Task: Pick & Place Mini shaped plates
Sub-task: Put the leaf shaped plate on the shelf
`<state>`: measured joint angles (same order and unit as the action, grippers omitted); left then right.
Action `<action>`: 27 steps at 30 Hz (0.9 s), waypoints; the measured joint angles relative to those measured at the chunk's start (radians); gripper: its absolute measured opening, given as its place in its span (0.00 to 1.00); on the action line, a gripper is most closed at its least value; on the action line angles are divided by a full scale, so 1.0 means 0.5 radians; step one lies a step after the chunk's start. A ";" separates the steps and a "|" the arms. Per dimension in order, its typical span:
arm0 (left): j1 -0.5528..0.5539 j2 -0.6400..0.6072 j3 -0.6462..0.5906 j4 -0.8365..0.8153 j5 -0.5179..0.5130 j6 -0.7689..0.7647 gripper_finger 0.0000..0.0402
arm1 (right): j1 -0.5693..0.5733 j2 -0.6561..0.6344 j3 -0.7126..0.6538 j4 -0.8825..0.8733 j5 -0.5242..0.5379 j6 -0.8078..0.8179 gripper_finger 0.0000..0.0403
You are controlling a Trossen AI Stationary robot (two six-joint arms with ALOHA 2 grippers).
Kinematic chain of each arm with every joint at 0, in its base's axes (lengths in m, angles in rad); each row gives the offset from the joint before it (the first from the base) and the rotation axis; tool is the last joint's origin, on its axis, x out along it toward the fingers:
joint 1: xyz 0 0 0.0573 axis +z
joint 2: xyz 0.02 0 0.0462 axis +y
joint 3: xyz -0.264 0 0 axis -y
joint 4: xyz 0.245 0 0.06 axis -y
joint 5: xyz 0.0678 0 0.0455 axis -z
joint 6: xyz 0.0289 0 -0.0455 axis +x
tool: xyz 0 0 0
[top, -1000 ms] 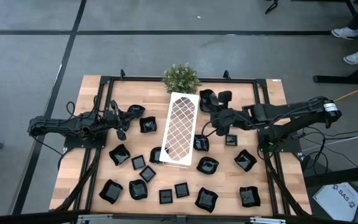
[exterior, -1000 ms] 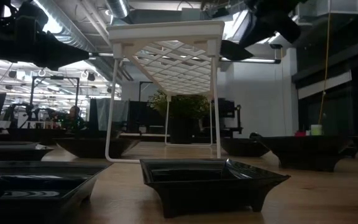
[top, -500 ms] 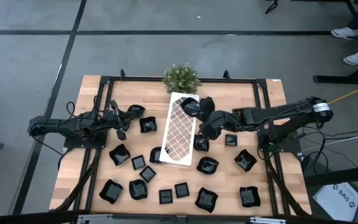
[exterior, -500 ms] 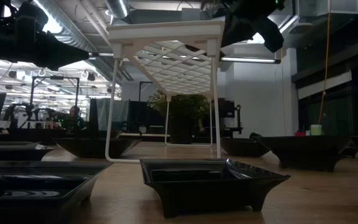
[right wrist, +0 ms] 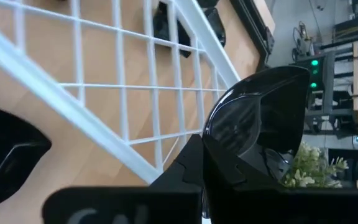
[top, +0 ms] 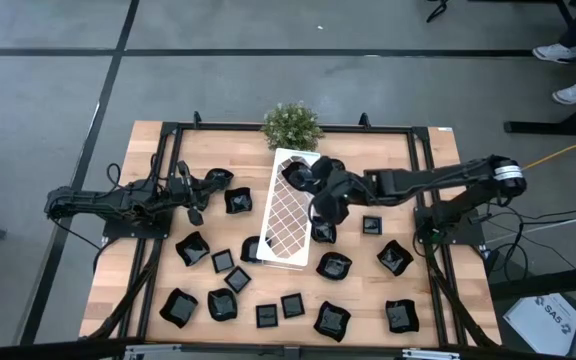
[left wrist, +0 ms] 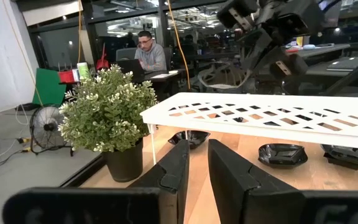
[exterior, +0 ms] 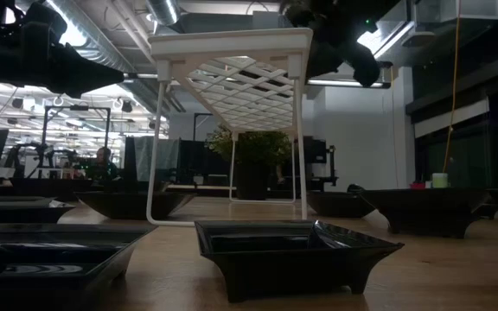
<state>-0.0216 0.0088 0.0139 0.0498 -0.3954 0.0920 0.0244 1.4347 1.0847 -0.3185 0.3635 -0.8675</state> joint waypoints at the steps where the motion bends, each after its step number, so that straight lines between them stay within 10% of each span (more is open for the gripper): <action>1: 0.000 0.000 0.000 0.000 0.000 0.000 0.14 | -0.013 0.000 0.000 -0.001 -0.005 0.003 0.00; 27: 0.000 0.000 0.000 0.001 0.000 0.000 0.13 | -0.096 0.010 0.000 -0.015 -0.123 0.148 0.09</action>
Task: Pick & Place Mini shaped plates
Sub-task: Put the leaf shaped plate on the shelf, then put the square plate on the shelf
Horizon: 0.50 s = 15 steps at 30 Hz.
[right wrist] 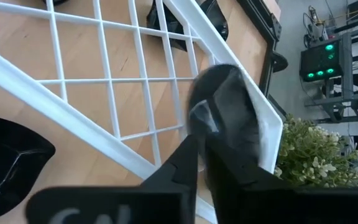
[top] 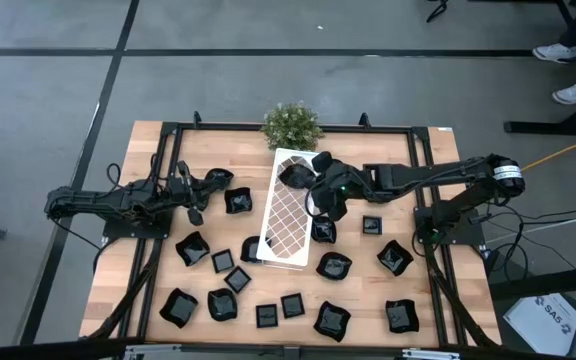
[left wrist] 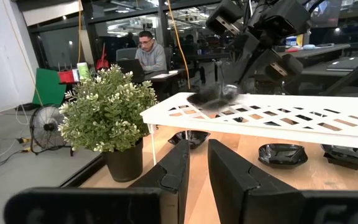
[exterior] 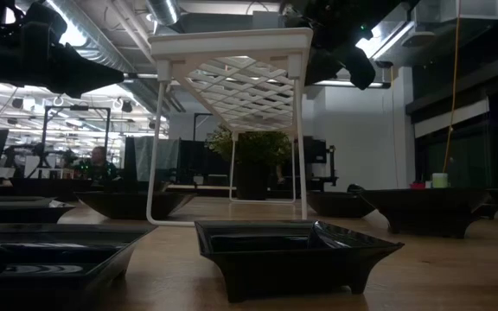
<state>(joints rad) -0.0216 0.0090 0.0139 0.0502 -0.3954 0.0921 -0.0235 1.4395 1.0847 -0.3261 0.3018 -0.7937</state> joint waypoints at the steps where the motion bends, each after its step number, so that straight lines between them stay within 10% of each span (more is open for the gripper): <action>1: 0.000 0.000 0.000 -0.001 0.000 0.000 0.14 | 0.000 0.000 0.000 0.000 0.000 0.001 0.11; 15: 0.000 -0.001 0.000 0.000 0.000 0.000 0.13 | 0.029 0.000 0.000 0.074 0.145 0.062 0.30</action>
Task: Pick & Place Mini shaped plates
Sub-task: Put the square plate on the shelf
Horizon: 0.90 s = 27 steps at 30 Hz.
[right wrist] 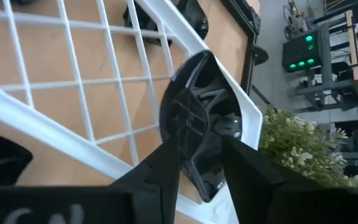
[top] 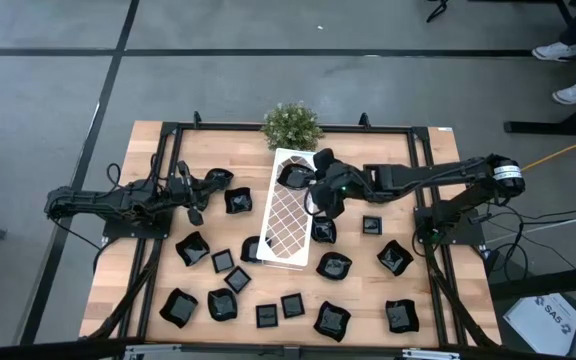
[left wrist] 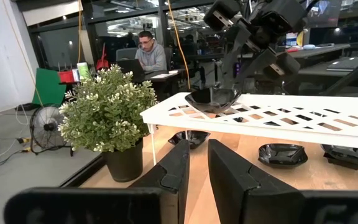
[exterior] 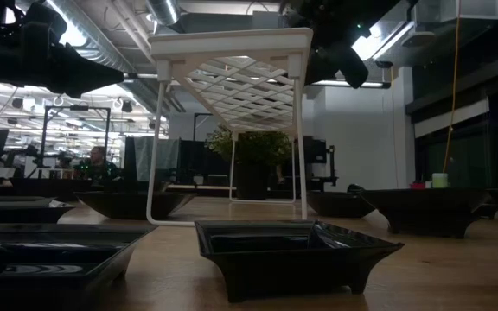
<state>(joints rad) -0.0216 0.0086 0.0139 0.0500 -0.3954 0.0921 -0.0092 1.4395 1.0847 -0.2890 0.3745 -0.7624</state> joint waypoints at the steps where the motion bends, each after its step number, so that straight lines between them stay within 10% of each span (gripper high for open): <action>1: 0.000 0.000 0.000 0.000 -0.001 0.000 0.13 | 0.003 -0.001 0.000 0.002 0.000 0.036 0.30; 10: 0.000 0.000 0.000 0.000 -0.001 -0.001 0.13 | 0.173 -0.011 0.000 -0.022 0.415 0.240 0.30; 27: 0.000 0.001 0.000 0.000 0.000 0.000 0.13 | 0.299 -0.657 -0.483 -0.401 0.048 1.175 0.30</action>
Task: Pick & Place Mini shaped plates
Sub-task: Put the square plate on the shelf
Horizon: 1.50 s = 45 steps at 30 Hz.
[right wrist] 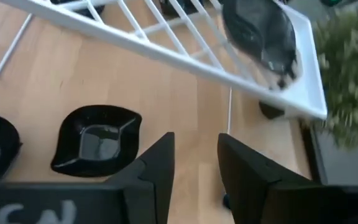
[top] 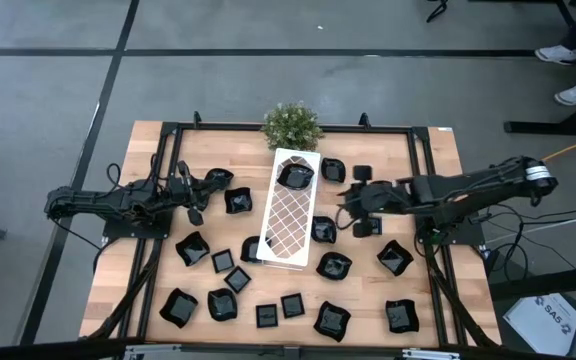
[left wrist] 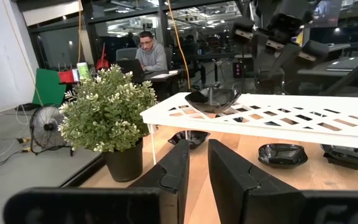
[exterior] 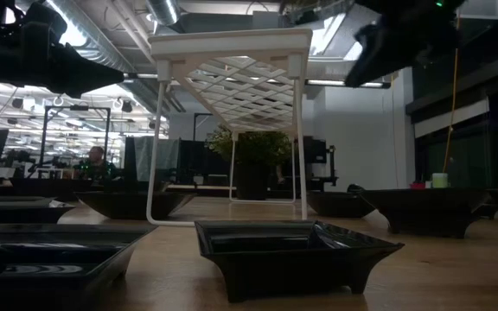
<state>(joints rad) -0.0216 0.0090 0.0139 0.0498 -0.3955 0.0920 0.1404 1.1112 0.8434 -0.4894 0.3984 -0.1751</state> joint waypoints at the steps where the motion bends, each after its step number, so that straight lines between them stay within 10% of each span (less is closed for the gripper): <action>1: 0.000 0.000 0.000 0.000 0.000 0.000 0.13 | 0.002 -0.043 -0.043 0.015 -0.001 0.041 0.30; 37: 0.000 0.000 0.000 0.000 0.000 0.000 0.14 | 0.003 -0.190 -0.262 0.206 -0.245 0.197 0.30; 45: 0.000 0.000 0.000 0.000 0.000 0.000 0.13 | 0.003 -0.048 -0.043 -0.304 -0.286 0.491 0.30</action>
<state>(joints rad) -0.0216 0.0088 0.0139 0.0500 -0.3954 0.0921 0.1417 1.0869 0.8218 -0.6415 0.2552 0.0706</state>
